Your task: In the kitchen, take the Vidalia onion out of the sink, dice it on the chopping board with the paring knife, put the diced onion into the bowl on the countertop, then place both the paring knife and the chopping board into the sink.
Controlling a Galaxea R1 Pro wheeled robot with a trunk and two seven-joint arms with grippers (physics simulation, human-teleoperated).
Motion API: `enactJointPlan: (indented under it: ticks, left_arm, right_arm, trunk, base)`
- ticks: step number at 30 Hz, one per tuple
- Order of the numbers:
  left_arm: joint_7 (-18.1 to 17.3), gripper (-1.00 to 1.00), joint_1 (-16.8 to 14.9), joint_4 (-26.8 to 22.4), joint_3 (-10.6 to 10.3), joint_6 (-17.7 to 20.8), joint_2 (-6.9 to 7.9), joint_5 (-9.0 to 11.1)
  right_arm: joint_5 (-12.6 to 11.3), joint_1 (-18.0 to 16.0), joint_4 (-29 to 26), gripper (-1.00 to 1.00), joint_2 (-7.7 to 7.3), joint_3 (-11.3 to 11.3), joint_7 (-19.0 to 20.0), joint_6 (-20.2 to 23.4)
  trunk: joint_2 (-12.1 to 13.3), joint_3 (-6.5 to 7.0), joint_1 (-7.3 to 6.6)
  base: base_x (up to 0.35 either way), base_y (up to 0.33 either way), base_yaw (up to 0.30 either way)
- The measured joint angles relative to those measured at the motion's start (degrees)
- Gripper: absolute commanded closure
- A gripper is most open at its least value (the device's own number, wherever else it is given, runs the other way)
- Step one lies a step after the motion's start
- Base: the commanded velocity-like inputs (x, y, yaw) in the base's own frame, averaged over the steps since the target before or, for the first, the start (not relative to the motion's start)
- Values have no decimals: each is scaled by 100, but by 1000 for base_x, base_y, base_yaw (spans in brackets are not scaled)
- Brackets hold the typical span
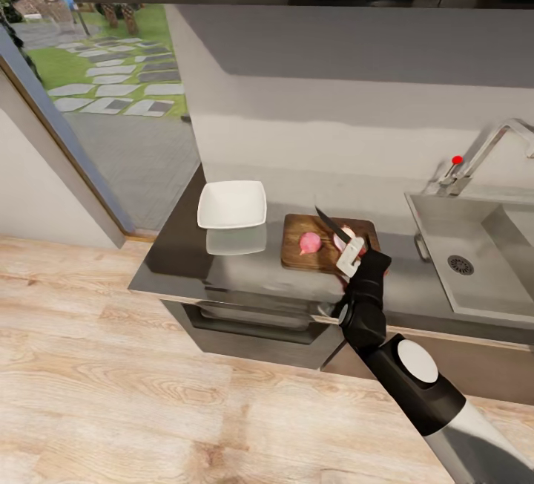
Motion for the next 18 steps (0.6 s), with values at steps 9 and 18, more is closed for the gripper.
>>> enactJointPlan:
  ticks: [9,18]
  left_arm:
    - [0,-100,0,0,0,0,1,0]
    - [0,-100,0,0,0,0,1,0]
  right_arm:
    - [1,0,14,100,3,0,0,0]
    - [1,0,23,100,-2,0,0,0]
  trunk:
    - [0,0,0]
    - [0,0,0]
  base:
    - [0,0,0]
    - [0,0,0]
